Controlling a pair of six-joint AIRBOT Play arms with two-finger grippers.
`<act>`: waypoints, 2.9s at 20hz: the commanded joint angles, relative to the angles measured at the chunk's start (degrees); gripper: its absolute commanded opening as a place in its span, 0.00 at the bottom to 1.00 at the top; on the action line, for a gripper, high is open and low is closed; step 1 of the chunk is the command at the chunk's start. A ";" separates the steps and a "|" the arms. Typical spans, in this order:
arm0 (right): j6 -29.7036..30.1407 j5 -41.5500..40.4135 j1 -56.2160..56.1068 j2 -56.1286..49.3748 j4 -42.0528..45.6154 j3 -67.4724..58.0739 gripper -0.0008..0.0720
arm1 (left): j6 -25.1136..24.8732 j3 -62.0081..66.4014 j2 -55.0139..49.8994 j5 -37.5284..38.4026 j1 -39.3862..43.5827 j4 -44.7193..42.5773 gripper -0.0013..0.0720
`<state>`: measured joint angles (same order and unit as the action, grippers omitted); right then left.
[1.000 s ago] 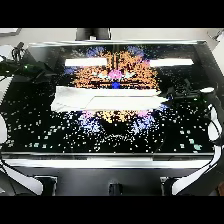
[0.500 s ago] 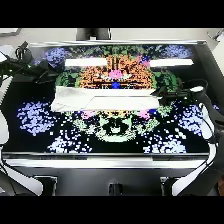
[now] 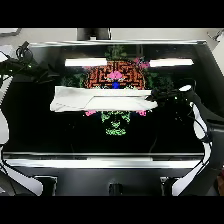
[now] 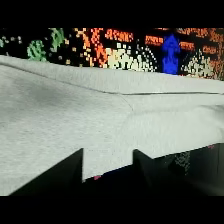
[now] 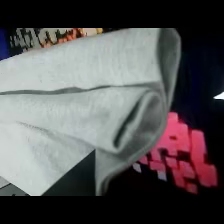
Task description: Fold the clothes and pants, and hang the long-sleeved shirts on hangers.
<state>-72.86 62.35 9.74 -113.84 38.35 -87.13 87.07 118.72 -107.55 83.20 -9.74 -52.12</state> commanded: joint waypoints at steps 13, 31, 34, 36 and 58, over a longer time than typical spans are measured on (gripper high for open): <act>-10.71 11.39 5.77 26.47 5.46 -0.15 0.05 | 16.98 -6.40 -6.84 -18.47 29.07 0.74 0.04; -13.31 17.22 6.01 37.24 6.51 -0.15 0.05 | 22.99 -3.41 -22.29 -37.55 50.86 22.16 0.04; -13.75 17.00 5.51 37.24 3.17 -0.15 0.05 | 20.37 -2.21 -20.87 -31.04 47.39 21.75 0.03; -14.05 16.09 2.69 37.29 2.84 -0.15 0.05 | 19.21 -2.21 -17.79 -24.37 42.58 17.09 0.03; -19.80 -28.26 -36.83 9.20 -7.91 -0.15 0.05 | 13.60 -2.43 15.74 2.32 0.42 -6.45 0.04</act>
<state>-94.63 36.60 -26.30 -102.17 35.00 -87.22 101.45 116.31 -92.14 84.73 -8.36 -58.37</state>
